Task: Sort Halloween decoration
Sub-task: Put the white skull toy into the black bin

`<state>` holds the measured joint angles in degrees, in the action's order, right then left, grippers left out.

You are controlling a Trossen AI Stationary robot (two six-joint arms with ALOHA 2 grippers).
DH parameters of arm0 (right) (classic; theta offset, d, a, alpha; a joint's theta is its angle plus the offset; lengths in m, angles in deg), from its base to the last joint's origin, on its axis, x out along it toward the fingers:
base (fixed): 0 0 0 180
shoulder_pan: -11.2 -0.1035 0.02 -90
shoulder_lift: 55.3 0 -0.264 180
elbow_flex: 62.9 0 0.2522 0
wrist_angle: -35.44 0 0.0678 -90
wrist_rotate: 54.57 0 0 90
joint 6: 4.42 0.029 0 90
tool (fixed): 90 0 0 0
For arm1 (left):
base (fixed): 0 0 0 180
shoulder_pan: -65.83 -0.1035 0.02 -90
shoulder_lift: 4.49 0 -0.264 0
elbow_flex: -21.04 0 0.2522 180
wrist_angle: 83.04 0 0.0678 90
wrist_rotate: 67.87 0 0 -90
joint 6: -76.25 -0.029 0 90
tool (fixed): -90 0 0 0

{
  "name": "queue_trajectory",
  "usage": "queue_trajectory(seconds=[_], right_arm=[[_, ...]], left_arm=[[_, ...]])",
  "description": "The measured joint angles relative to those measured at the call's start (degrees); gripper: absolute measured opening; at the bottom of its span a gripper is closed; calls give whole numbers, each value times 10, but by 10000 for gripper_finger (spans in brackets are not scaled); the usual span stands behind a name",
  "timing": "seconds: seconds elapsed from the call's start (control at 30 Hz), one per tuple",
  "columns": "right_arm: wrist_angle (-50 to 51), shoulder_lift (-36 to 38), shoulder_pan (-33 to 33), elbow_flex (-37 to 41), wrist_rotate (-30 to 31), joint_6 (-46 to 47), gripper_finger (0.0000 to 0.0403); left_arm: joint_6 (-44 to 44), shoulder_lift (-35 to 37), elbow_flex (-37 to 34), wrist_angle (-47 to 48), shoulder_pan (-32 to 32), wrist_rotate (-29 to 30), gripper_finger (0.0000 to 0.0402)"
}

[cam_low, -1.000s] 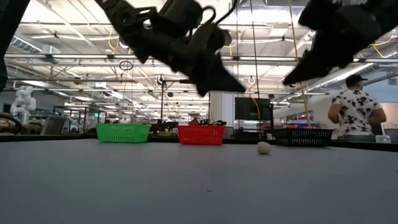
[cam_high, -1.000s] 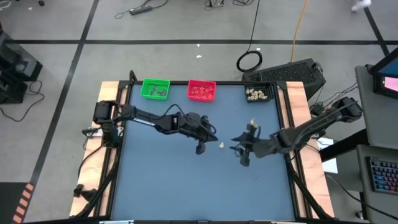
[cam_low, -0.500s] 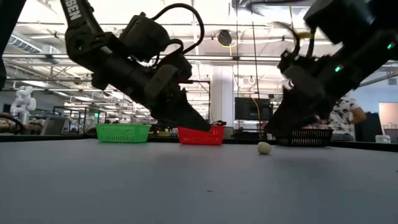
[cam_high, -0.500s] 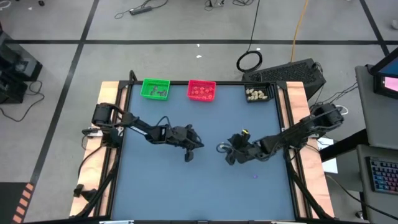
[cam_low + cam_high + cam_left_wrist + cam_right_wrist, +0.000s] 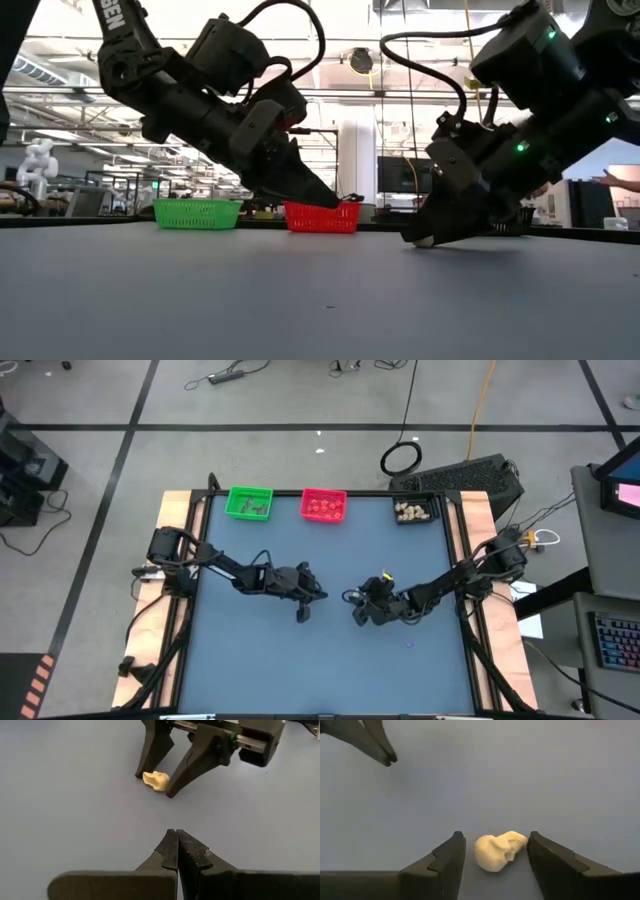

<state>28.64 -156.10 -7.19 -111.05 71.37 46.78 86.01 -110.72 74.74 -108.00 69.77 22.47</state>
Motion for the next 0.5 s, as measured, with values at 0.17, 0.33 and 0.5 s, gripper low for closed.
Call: queue_trajectory(seconds=[0.17,0.33,0.5], right_arm=[[-1,-9,-1,-1,13,0,146],[-1,-9,0,0,11,-23,48],[-1,2,0,1,-10,-52,9]], left_arm=[[0,0,0,-4,0,0,0],[0,0,0,-4,0,0,0],[0,0,0,-4,0,0,0]])
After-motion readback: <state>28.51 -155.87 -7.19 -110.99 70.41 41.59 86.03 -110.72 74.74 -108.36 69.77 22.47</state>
